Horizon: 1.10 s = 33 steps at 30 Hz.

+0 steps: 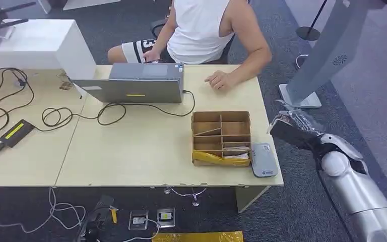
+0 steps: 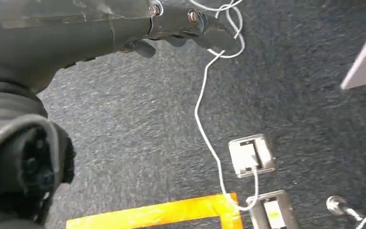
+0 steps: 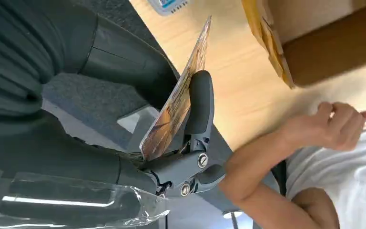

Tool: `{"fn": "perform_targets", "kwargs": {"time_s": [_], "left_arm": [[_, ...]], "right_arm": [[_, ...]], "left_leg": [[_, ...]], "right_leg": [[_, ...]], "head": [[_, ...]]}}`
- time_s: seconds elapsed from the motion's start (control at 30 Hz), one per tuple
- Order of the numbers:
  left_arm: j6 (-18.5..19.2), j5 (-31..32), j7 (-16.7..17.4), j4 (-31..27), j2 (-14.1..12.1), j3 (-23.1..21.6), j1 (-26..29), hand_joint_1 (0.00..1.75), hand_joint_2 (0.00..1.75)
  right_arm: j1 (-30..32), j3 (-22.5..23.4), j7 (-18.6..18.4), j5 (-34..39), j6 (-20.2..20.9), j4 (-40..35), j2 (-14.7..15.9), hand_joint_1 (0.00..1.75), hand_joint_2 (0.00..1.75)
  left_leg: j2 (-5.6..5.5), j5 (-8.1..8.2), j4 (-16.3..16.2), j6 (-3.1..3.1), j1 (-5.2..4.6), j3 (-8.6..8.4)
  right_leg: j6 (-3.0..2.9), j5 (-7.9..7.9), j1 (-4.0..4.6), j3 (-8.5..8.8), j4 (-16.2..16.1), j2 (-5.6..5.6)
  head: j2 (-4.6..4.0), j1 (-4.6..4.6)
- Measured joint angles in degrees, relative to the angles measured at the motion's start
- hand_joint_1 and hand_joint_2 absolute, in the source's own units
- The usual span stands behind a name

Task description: Pass the card to the sensor for recognition and then transmit it.

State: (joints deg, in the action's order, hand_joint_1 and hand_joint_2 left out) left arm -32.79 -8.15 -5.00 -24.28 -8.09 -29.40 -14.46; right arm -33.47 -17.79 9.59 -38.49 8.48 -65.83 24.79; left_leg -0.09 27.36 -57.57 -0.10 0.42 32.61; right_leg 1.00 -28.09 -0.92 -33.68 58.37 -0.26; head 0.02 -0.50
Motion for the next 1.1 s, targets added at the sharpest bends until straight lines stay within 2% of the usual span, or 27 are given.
{"fn": "perform_targets", "kwargs": {"time_s": [0.17,0.33,0.67,1.1], "left_arm": [[0.13,1.27,0.28,-0.26,-0.48,0.77,-0.60,0.00,0.00],[1.20,3.81,1.95,-0.52,-1.40,2.34,-2.29,0.00,0.00],[2.38,10.29,3.41,-1.07,-2.40,6.55,-2.01,0.00,0.00],[3.43,17.57,4.09,-1.31,-3.08,13.83,-1.45,0.00,0.00]], "right_arm": [[2.01,-0.98,-0.02,-1.75,2.60,-2.23,0.81,1.75,1.75],[1.95,-2.51,0.11,-4.00,4.90,-3.13,1.31,1.75,1.75],[1.88,-6.29,-0.74,-6.91,9.66,-4.89,2.78,1.75,1.75],[1.07,-9.83,-1.40,-9.81,10.19,-4.57,2.91,1.75,1.75]], "left_leg": [[0.00,0.00,0.00,0.00,0.00,0.01],[-0.01,-0.01,0.00,0.00,0.00,0.01],[-0.05,-0.08,0.00,0.03,0.02,0.02],[-0.11,-0.22,0.01,-0.06,0.07,0.03]], "right_leg": [[0.00,0.00,0.00,-0.01,0.00,0.02],[0.00,0.00,0.01,0.00,0.01,0.00],[0.01,0.02,0.02,0.01,0.01,-0.04],[-0.01,0.06,0.06,0.01,0.02,-0.08]], "head": [[0.00,0.00],[-0.02,0.00],[0.00,-0.02],[0.00,-0.02]]}}
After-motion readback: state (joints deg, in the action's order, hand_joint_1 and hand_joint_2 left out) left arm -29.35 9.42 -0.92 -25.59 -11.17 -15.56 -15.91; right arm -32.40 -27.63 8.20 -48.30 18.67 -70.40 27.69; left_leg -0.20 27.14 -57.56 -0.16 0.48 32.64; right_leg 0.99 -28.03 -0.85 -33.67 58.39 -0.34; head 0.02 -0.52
